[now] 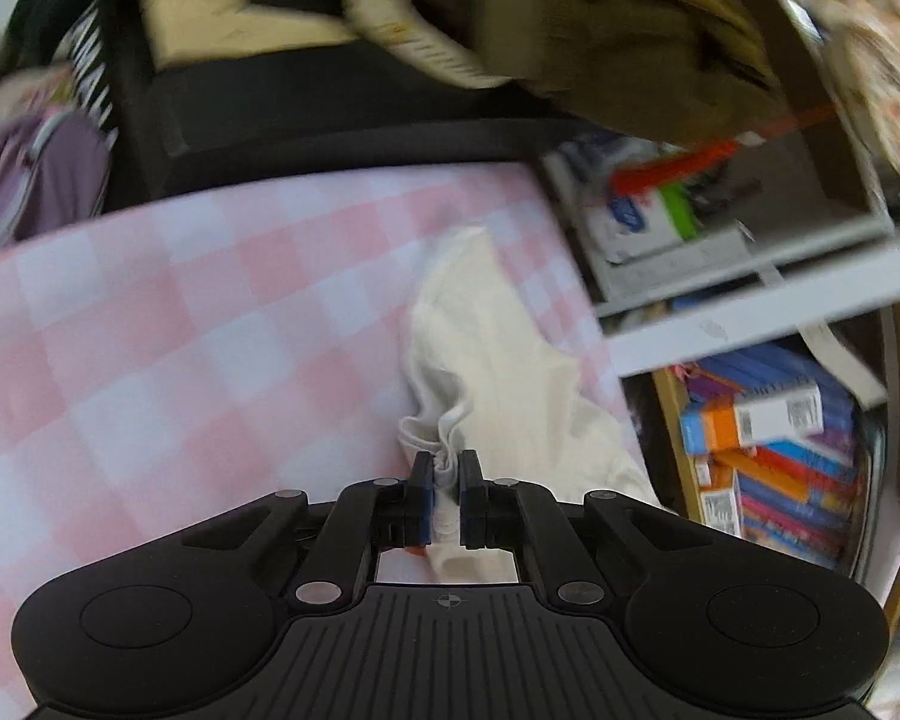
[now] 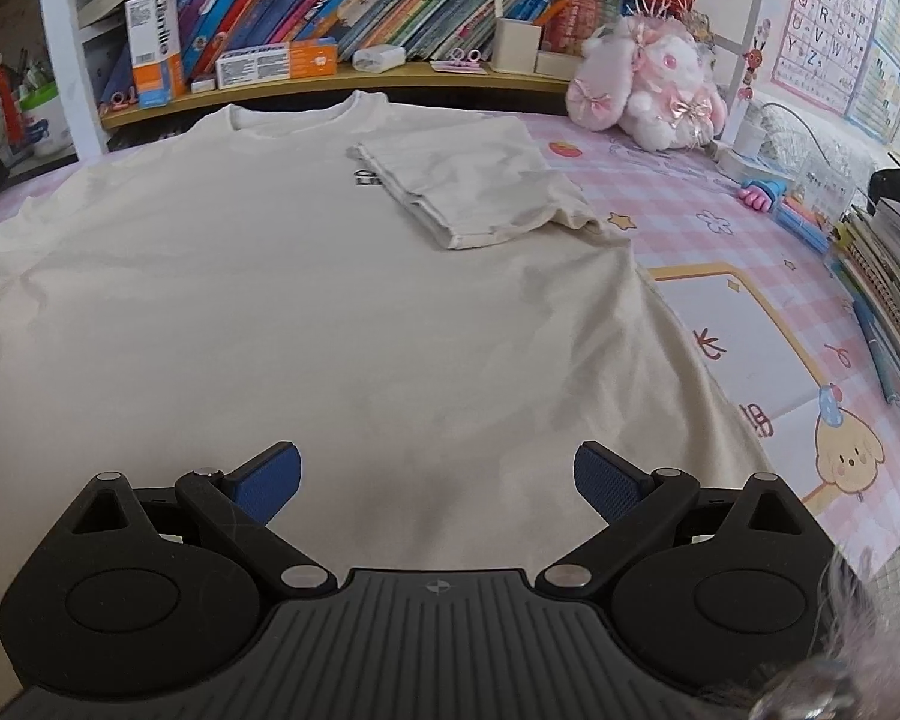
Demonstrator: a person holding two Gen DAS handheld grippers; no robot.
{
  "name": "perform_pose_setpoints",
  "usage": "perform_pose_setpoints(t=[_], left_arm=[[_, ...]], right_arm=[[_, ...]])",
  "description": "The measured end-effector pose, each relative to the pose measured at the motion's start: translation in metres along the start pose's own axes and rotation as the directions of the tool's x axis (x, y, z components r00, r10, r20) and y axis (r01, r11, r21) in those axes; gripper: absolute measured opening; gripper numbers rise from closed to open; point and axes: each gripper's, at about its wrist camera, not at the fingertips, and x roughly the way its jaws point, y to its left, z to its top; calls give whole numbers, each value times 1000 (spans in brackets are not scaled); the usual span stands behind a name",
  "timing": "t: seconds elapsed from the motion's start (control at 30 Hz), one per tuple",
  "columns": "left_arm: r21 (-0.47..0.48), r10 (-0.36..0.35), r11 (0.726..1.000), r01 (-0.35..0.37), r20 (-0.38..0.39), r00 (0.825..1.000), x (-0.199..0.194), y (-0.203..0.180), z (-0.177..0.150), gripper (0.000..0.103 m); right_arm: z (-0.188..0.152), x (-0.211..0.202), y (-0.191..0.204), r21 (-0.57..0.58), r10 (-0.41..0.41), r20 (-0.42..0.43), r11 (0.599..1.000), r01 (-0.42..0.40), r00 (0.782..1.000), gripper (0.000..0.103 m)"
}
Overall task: Fold clothes
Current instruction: 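Grasp the unfolded shirt side edge with the left gripper, then fold the held side edge over the shirt body and open the left gripper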
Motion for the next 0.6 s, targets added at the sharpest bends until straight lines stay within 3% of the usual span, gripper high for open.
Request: perform_pose_setpoints(t=[0.13,0.2,0.23,0.3,0.33,0.4,0.47,0.5,0.53,0.6], left_arm=[[239,6,971,-9,15,1000,-5,-55,-21,6],[375,7,927,-9,7,1000,-6,-86,-37,6],[464,10,886,-9,0,1000,-5,-104,-49,6],[649,18,761,-3,-15,1000,-3,-141,-79,6],[748,28,664,3,-29,999,0,-158,-102,6],[904,68,426,27,-61,996,10,-181,-154,7],[967,140,242,75,-111,984,26,-180,-202,16],[980,177,177,94,-126,976,35,-176,-221,16],[984,198,156,90,-120,973,41,-171,-231,16],[986,215,159,52,-86,973,46,-162,-240,23]], right_arm=[[6,8,-20,-9,34,12,999,-34,999,98],[8,13,-31,-18,54,13,998,-54,998,98],[9,16,-37,-19,65,12,998,-64,998,98],[10,22,-49,-8,85,4,996,-85,996,98],[11,25,-55,1,94,-2,996,-94,996,98],[11,31,-67,22,105,-12,994,-105,994,98],[13,37,-78,44,113,-27,993,-111,993,98],[13,39,-83,51,116,-34,992,-115,993,98],[13,41,-86,53,121,-40,992,-118,992,98],[12,45,-92,53,129,-50,991,-127,990,98]])
